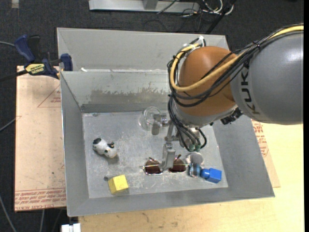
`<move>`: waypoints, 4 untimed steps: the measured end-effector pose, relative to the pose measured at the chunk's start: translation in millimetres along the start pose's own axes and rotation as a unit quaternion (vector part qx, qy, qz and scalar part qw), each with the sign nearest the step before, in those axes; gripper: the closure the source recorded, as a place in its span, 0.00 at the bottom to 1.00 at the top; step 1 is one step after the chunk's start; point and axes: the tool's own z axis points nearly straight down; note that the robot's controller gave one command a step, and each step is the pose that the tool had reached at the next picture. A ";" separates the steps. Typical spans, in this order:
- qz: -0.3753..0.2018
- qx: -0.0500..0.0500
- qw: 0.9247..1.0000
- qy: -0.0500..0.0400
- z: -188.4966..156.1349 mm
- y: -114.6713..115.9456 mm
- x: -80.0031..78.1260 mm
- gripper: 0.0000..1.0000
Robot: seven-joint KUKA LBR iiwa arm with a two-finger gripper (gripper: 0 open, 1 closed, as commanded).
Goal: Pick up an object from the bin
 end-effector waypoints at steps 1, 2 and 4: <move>0.032 0.000 0.999 -0.002 72.4 -32.1 16.0 0.00; -0.005 0.000 1.000 0.001 67.9 -59.2 24.6 0.00; -0.019 -0.001 1.000 -0.009 140.1 -51.2 35.8 0.00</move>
Offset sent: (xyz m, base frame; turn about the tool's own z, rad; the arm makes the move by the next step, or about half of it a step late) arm -0.0266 -0.0699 -0.0499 -0.0413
